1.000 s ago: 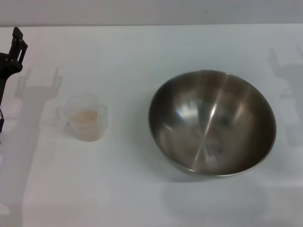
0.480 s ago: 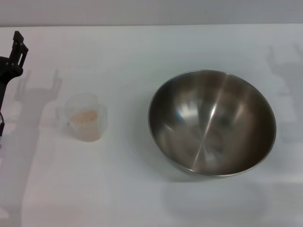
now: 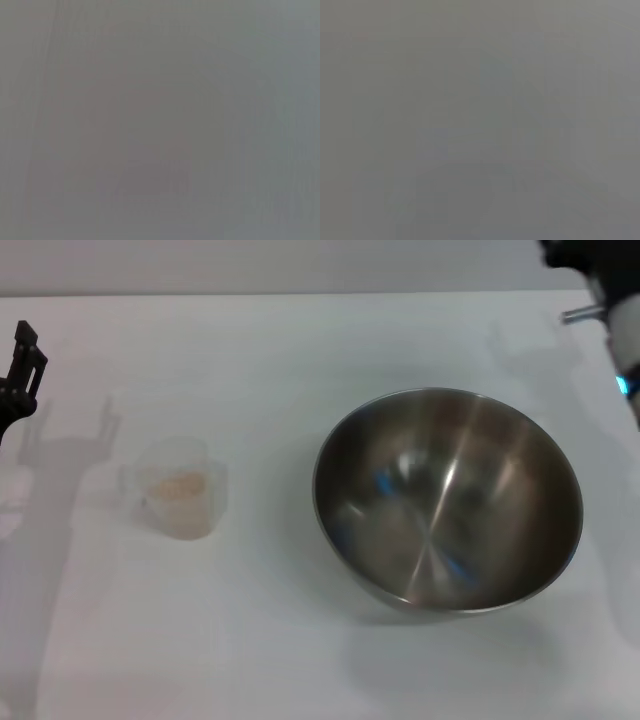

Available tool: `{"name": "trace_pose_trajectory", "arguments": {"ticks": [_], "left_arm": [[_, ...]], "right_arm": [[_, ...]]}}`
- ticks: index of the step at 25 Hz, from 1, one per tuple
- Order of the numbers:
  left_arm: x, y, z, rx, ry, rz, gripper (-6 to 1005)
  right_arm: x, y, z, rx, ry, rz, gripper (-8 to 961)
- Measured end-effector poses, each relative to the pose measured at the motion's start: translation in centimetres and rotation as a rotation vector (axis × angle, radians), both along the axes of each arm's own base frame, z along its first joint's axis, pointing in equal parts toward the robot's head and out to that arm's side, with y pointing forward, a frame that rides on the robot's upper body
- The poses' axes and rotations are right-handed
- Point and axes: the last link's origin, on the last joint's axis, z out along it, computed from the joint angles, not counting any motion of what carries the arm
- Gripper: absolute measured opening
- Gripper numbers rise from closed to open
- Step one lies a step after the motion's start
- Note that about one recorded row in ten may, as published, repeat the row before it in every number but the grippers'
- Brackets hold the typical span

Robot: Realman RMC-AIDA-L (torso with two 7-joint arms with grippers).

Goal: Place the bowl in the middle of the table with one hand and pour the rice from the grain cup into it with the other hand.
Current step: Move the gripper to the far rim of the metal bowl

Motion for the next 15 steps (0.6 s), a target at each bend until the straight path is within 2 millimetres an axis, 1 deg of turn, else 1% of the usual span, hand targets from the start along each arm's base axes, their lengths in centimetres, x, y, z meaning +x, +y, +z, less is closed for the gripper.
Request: {"name": "trace_pose_trajectory", "arguments": {"ticks": [1, 2, 3, 4, 6, 8, 11, 12, 13, 15], "left_arm": [[-0.1, -0.1, 0.0, 0.001, 0.000, 0.002, 739], [-0.1, -0.1, 0.0, 0.001, 0.000, 0.004, 739], [-0.2, -0.2, 0.0, 0.002, -0.001, 0.008, 738], [-0.3, -0.3, 0.0, 0.002, -0.001, 0.009, 738], [-0.3, -0.3, 0.0, 0.002, 0.000, 0.010, 737], [-0.4, -0.4, 0.0, 0.002, 0.000, 0.012, 736], [-0.5, -0.5, 0.1, 0.004, 0.000, 0.017, 735], [-0.5, -0.5, 0.1, 0.004, 0.001, 0.018, 735], [-0.5, -0.5, 0.1, 0.004, 0.001, 0.018, 734], [-0.6, -0.5, 0.1, 0.004, 0.001, 0.018, 734]], "right_arm": [[-0.9, 0.1, -0.2, -0.044, 0.001, -0.008, 726], [-2.7, 0.0, -0.9, -0.165, 0.007, -0.038, 726], [-3.3, 0.0, -1.3, -0.231, 0.003, -0.060, 726], [-3.3, 0.0, -1.3, -0.231, 0.003, -0.060, 726], [-4.8, -0.3, -1.5, -0.362, -0.009, -0.099, 726], [-6.1, -0.7, -1.3, -0.483, -0.023, -0.138, 726], [-8.3, -1.4, 0.3, -0.632, -0.032, -0.193, 725], [-9.6, -2.1, 1.7, -0.720, -0.049, -0.239, 725], [-9.6, -2.1, 1.7, -0.720, -0.049, -0.239, 725], [-10.7, -2.7, 3.1, -0.788, -0.075, -0.286, 725]]}}
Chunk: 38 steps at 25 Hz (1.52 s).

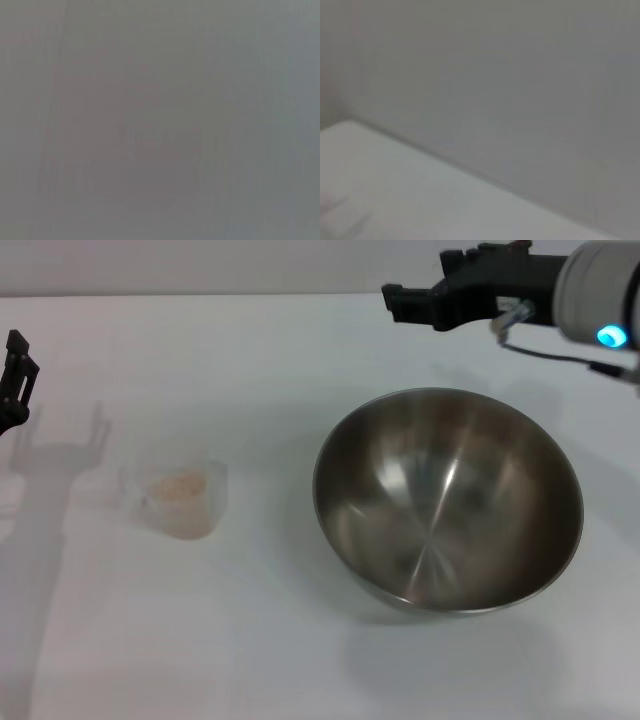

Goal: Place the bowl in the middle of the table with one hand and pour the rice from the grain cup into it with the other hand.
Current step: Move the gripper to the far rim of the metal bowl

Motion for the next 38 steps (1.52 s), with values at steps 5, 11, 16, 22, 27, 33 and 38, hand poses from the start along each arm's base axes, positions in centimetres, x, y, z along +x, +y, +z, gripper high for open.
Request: {"name": "trace_pose_trajectory", "arguments": {"ticks": [5, 11, 16, 22, 27, 33, 38], "left_arm": [[0.1, 0.0, 0.0, 0.000, -0.002, -0.002, 731], [0.1, 0.0, 0.0, -0.001, -0.002, -0.003, 729], [0.2, 0.1, -0.1, -0.002, -0.002, -0.006, 727], [0.3, 0.2, -0.1, -0.002, -0.003, -0.010, 724], [0.3, 0.3, -0.1, -0.002, -0.004, -0.011, 722], [0.4, 0.3, -0.1, -0.002, -0.004, -0.014, 720], [0.4, 0.3, -0.1, -0.002, -0.005, -0.014, 718]], "right_arm": [[-1.3, -0.4, 3.1, -0.117, -0.081, -0.102, 726], [0.1, 0.5, 4.4, -0.246, -0.139, -0.264, 725], [2.5, 1.2, 4.0, -0.297, -0.208, -0.349, 726], [4.8, 1.4, 3.2, -0.339, -0.257, -0.387, 725], [6.5, 1.9, 2.2, -0.368, -0.276, -0.419, 725], [7.8, 2.4, 1.0, -0.396, -0.279, -0.434, 723], [8.6, 2.6, 0.1, -0.419, -0.283, -0.442, 721]]}}
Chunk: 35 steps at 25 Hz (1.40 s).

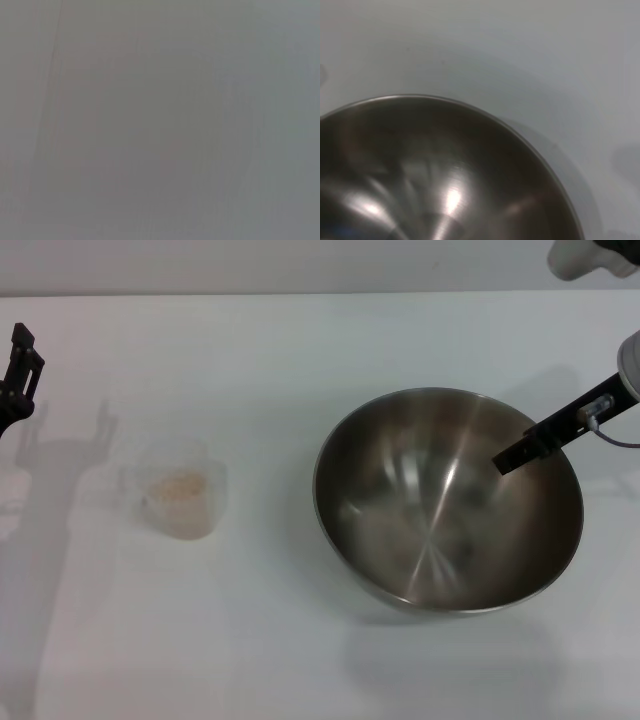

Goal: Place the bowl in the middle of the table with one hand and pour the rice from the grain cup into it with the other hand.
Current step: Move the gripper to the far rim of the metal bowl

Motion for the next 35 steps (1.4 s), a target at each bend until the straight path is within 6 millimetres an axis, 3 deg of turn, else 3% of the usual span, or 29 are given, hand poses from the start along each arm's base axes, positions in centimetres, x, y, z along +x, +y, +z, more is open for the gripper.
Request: {"name": "trace_pose_trajectory", "arguments": {"ticks": [6, 14, 19, 25, 35], "left_arm": [[0.0, 0.0, 0.0, 0.000, 0.000, 0.000, 715], [0.0, -0.1, 0.0, -0.001, 0.000, 0.001, 712], [0.0, -0.1, 0.0, -0.001, 0.000, 0.000, 710], [0.0, -0.1, -0.1, -0.002, -0.001, -0.002, 708], [0.2, 0.0, -0.2, -0.006, -0.003, -0.009, 703]], "right_arm": [[0.4, 0.1, -0.5, -0.005, 0.018, 0.007, 657], [0.6, 0.0, -0.8, -0.016, 0.019, 0.019, 443], [0.8, 0.0, -0.9, -0.021, 0.010, 0.024, 207], [0.8, 0.1, -0.5, -0.006, 0.018, 0.035, 48], [-0.4, 1.3, 2.1, 0.125, 0.053, 0.087, 26]]}}
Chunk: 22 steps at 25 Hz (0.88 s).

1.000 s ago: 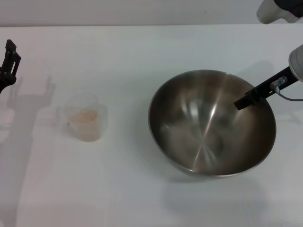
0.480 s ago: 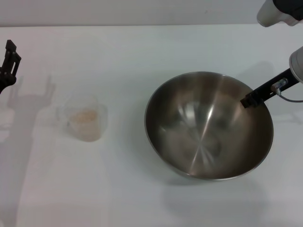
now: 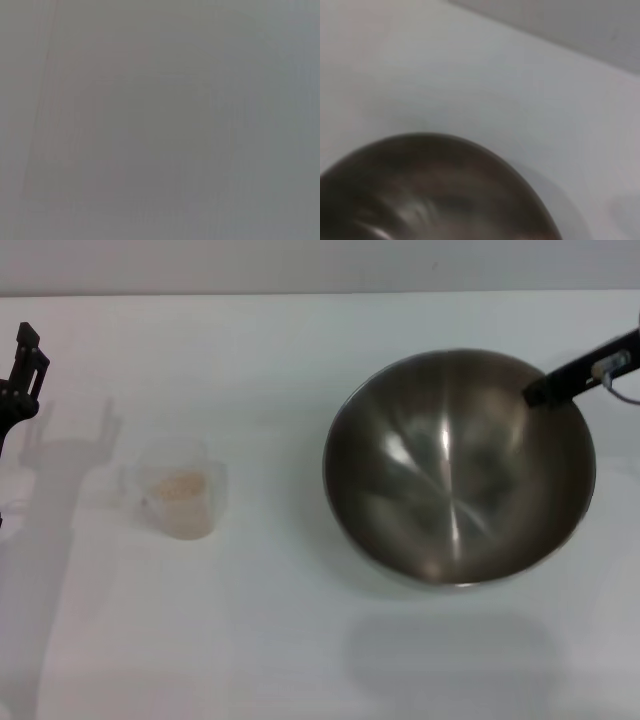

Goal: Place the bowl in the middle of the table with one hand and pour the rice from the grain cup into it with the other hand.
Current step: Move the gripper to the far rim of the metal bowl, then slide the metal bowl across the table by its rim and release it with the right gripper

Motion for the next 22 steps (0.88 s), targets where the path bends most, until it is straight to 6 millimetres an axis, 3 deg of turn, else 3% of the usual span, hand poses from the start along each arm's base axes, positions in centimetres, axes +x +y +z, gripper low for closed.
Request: {"name": "trace_pose_trajectory", "arguments": {"ticks": [6, 13, 22], "left_arm": [[0.0, 0.1, 0.0, -0.001, 0.000, 0.000, 701], [0.1, 0.2, -0.1, -0.004, 0.000, 0.000, 698], [0.2, 0.4, -0.1, -0.005, 0.001, -0.005, 694]], "right_arm": [[-1.1, 0.5, 0.5, 0.038, 0.030, 0.052, 22], [-2.5, 0.7, -0.7, 0.008, 0.140, 0.108, 22], [-1.8, 1.2, -3.2, -0.037, 0.245, 0.104, 22]]}}
